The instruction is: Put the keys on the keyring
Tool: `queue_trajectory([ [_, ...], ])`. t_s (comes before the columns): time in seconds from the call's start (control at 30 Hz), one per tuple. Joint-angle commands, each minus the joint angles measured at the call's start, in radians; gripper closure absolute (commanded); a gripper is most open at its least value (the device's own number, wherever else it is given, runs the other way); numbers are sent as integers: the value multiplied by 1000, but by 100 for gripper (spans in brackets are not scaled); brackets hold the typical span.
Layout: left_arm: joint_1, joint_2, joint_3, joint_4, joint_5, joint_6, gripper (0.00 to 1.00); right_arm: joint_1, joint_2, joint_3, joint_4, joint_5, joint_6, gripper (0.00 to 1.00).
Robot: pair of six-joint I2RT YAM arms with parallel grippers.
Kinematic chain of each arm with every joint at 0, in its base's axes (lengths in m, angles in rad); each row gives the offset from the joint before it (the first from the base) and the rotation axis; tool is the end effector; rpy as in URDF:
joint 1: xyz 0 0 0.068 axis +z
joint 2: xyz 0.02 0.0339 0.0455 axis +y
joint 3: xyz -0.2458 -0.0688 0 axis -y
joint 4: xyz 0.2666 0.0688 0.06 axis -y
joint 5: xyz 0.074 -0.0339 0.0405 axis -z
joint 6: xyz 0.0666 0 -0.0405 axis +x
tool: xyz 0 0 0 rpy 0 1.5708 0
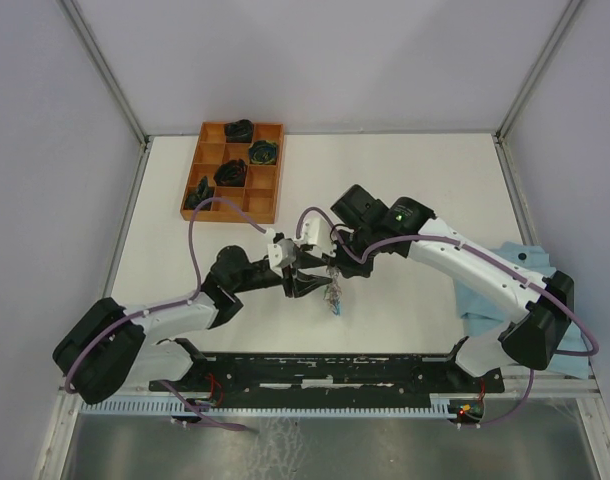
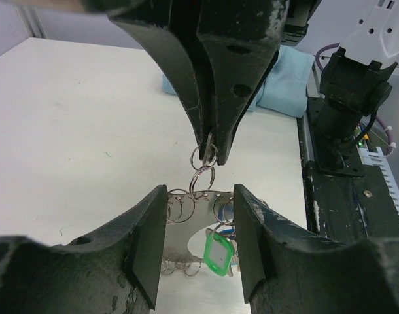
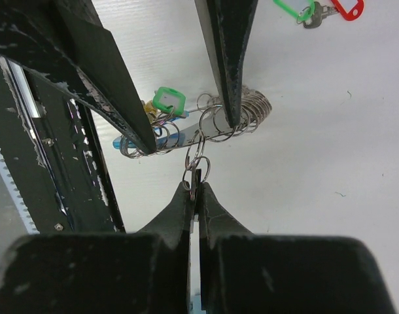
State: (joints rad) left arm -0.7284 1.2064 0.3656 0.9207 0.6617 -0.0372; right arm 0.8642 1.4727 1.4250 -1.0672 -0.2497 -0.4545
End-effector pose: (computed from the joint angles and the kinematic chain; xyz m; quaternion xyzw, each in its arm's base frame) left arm 0.1825 -0.2176 0.1946 0.4419 0.5227 -0.4640 0.5623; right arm 0.1992 0.2587 0.2810 -0.6144 0.7467 0.1644 0.1949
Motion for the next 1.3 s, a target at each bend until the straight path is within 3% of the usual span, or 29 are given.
queue_trajectory([
  [0.0,3,36,48,55,55,38,48,9,-5,48,15,-3,-16,99],
  [0.23,3,86,59,97,75,37,50,15,-2,47,12,-11,-22,99],
  [0.73,3,97,61,127,130,17,67,16,17,43,4,-26,-30,99],
  [0.8,3,97,61,129,134,12,72,16,17,42,5,-26,-31,99],
  [0.9,3,93,57,128,133,11,91,16,16,39,6,-17,-30,99],
  [0.97,2,90,55,123,127,12,97,16,17,37,5,-13,-25,99],
  [1.27,3,64,34,96,79,11,97,15,6,22,-10,55,35,99],
])
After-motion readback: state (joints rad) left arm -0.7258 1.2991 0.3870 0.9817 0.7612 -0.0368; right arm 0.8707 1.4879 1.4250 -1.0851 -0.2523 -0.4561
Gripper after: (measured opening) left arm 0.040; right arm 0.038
